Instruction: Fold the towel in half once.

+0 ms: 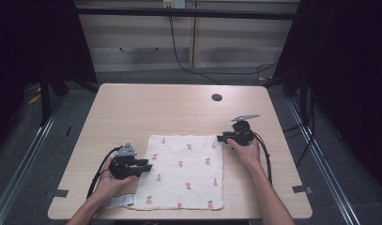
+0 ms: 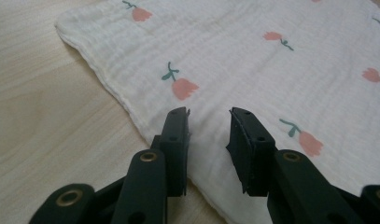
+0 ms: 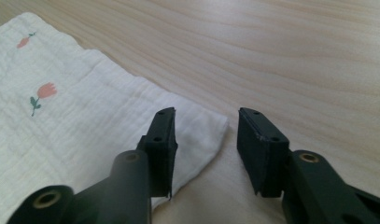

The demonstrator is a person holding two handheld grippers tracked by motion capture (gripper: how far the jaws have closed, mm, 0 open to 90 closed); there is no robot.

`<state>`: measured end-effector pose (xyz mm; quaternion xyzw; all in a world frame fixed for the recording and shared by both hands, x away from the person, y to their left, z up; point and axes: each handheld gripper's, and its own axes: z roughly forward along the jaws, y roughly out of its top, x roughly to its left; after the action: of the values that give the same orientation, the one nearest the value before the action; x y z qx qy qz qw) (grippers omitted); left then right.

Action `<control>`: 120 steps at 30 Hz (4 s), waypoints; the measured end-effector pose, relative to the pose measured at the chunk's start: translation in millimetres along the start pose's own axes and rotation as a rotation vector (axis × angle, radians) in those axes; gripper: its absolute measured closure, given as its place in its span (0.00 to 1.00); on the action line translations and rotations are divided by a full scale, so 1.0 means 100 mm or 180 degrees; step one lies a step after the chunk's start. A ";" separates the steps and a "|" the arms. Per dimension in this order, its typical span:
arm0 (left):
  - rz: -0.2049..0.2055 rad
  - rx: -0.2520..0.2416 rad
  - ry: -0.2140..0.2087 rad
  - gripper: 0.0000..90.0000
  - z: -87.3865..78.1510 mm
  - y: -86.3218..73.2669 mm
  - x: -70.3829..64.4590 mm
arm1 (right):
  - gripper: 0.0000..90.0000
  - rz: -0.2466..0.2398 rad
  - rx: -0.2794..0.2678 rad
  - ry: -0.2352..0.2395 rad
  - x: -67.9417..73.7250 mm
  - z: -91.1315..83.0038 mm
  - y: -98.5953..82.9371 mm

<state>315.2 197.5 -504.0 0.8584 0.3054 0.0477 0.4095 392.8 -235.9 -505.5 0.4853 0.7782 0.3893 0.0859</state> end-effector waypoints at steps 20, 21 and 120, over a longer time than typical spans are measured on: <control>-0.0209 -0.0254 0.0122 0.74 0.01 0.45 0.34 | 0.98 -0.0122 -0.0216 0.0227 0.15 -0.04 0.05; -0.0224 -0.0269 0.0130 0.74 0.03 0.49 0.37 | 0.98 -0.0133 -0.0219 0.0232 0.15 -0.05 0.05; 0.0003 -0.1018 0.0133 0.96 -0.39 0.86 0.19 | 0.99 -0.0478 -0.0965 0.0510 0.49 -1.10 0.17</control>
<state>359.4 193.0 -418.5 0.7812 0.3019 0.1137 0.5345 322.8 -249.1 -407.3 0.3748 0.7490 0.5320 0.1246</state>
